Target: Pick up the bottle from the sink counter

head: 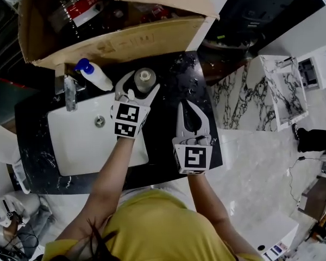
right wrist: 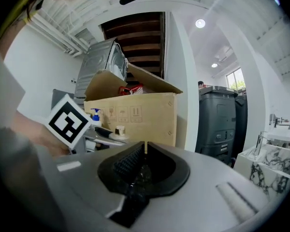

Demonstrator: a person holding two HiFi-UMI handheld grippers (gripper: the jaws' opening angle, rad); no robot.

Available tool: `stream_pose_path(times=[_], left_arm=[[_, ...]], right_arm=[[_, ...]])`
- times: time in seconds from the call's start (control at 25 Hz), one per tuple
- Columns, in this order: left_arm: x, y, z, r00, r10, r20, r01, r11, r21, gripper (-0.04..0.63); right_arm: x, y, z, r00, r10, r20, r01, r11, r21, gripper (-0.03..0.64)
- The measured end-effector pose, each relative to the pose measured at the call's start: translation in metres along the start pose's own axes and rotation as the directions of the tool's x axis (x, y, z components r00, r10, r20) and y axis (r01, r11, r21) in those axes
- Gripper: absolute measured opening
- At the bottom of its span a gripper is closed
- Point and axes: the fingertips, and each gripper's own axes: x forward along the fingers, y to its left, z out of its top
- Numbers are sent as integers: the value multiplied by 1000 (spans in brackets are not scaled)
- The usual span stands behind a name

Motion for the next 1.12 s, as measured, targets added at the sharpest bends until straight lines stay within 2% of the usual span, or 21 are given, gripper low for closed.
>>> stream_pose_path(times=[0.4,0.52,0.8,1.12], left_arm=[[-105,-52,47,994,-50,102,47,999,25,331],[-135,-64,55,991,-65,119,62,998,25,332],[-190,-81,61,985,-61,158,58,998,24,333],[-218,-93,49,984,-41,174,40,999,14,331]], right_arm=[[-52,7,31,998,-33,56,34,999,-20,3],[-69,15,37,999,-23,34,23,1000,-4,0],[-105,35,54,998,-14,61,15,1000,-17,0],[-134,46,58,996,-6,87,10,999,-46,0]])
